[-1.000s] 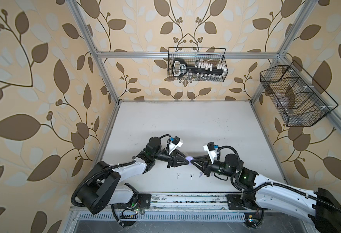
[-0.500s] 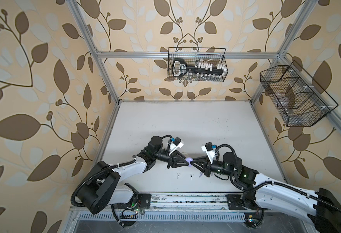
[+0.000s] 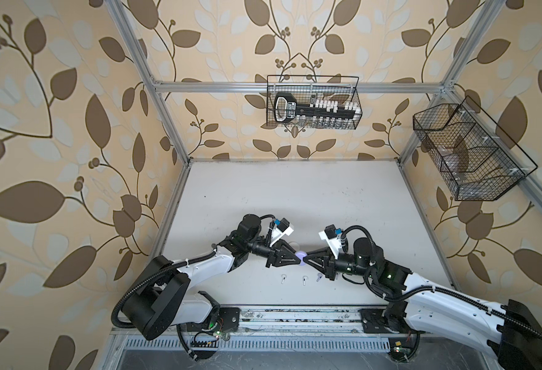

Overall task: Insert wireless bluetooth earbuds into charging case
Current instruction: Open the charging case.

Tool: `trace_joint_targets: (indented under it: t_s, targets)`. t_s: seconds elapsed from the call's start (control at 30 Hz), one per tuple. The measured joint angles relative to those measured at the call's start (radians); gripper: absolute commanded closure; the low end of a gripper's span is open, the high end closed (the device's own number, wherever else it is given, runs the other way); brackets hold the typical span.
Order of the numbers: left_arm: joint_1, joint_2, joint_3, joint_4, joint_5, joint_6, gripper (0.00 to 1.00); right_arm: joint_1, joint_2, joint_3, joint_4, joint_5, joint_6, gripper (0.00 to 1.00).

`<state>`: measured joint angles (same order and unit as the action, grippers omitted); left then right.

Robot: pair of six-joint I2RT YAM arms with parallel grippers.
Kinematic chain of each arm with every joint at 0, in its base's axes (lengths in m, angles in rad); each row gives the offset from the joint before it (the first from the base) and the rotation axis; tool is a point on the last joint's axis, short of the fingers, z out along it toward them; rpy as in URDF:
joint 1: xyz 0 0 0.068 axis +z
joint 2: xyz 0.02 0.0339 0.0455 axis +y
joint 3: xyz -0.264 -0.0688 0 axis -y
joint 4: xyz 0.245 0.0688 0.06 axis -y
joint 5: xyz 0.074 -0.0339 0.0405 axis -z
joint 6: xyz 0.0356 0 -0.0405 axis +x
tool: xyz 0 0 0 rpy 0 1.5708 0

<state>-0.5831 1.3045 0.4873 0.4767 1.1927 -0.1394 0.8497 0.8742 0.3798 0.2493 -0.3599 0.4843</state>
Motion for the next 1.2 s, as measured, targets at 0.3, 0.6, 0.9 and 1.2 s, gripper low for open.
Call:
trace_joint_targets:
  t_s: [0.3,0.6,0.9,1.2]
  targets:
    - [-0.003,0.002,0.008,-0.056,0.0,0.028,0.73,-0.006,0.019,0.008,-0.007,-0.026,-0.004,0.94]
    - [-0.013,0.006,0.011,-0.063,-0.007,0.037,0.77,-0.006,0.019,0.011,-0.009,-0.028,-0.007,0.96]
    - [-0.027,0.007,0.012,-0.063,-0.014,0.049,0.94,-0.009,0.011,0.013,-0.023,-0.01,-0.018,0.49]
    - [-0.033,0.024,0.011,-0.044,-0.119,0.151,0.96,-0.01,-0.081,0.028,-0.131,0.141,0.008,0.32]
